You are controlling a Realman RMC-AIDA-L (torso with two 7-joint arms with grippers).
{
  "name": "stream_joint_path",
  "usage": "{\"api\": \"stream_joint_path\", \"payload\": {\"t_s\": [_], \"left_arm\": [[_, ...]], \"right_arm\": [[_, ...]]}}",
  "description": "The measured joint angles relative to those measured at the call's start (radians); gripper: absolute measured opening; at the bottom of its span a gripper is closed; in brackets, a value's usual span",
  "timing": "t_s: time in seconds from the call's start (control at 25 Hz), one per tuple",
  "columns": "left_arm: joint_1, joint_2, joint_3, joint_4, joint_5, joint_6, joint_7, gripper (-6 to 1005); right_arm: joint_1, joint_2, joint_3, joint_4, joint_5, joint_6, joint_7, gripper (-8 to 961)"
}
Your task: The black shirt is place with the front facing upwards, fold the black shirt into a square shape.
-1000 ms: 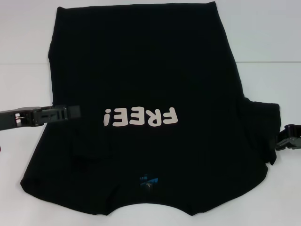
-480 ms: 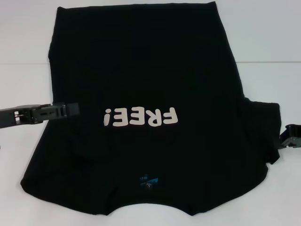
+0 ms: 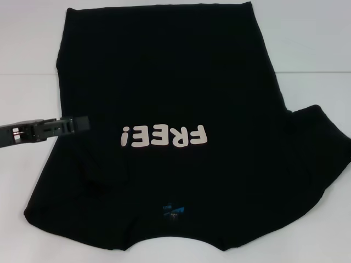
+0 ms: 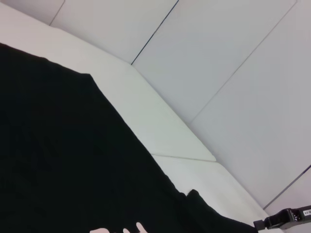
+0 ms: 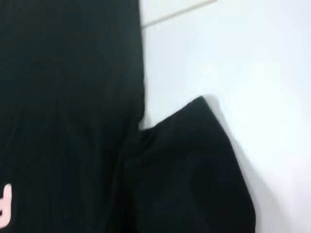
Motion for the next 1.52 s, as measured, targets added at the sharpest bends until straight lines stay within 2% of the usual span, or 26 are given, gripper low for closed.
{"api": "stream_joint_path", "payload": {"t_s": [0.36,0.48,0.56,0.72,0.8,0.96,1.04,1.08,1.16,1.28,1.32,1.4,1.52], "left_arm": [[0.010,0.000,-0.001,0.000,-0.033,0.003,-0.008,839],[0.012,0.000,0.000,0.000,-0.045,0.004,-0.009,838],[0.012,0.000,-0.001,0.000,-0.052,0.002,-0.009,838],[0.012,-0.001,-0.001,0.000,-0.067,-0.010,-0.009,838],[0.010,-0.001,0.000,0.000,-0.075,-0.011,-0.010,838],[0.013,0.006,-0.004,0.000,-0.093,-0.010,-0.023,837],[0.021,0.008,-0.026,0.000,-0.103,-0.004,-0.025,837],[0.021,0.008,-0.026,0.000,-0.103,-0.004,-0.025,837],[0.027,0.007,-0.045,0.000,-0.104,-0.002,-0.022,837],[0.033,0.005,-0.056,0.000,-0.104,-0.001,-0.022,837],[0.035,0.005,-0.058,0.000,-0.104,-0.001,-0.024,837],[0.036,0.006,-0.059,-0.004,-0.102,-0.001,-0.046,837],[0.044,0.024,-0.056,-0.008,-0.067,0.000,-0.174,836]], "right_arm": [[0.009,-0.006,0.079,-0.086,0.040,-0.060,-0.003,34],[0.019,-0.011,0.075,-0.100,0.091,-0.104,-0.010,41],[0.042,-0.005,0.050,-0.096,0.123,-0.126,-0.019,45],[0.131,0.044,-0.077,-0.050,0.145,-0.089,-0.052,54],[0.190,0.081,-0.173,-0.010,0.137,-0.043,-0.089,58],[0.270,0.133,-0.338,0.019,0.129,-0.001,-0.154,67],[0.272,0.133,-0.342,0.016,0.130,-0.004,-0.153,71],[0.273,0.132,-0.341,0.015,0.131,-0.008,-0.150,73],[0.262,0.115,-0.300,0.013,0.137,-0.021,-0.140,77],[0.225,0.081,-0.152,0.009,0.149,-0.045,-0.123,84],[0.204,0.063,-0.074,0.011,0.157,-0.051,-0.113,86],[0.159,0.031,0.040,0.028,0.206,-0.064,-0.101,168],[0.080,-0.028,0.120,0.055,0.317,-0.125,-0.094,290]]}}
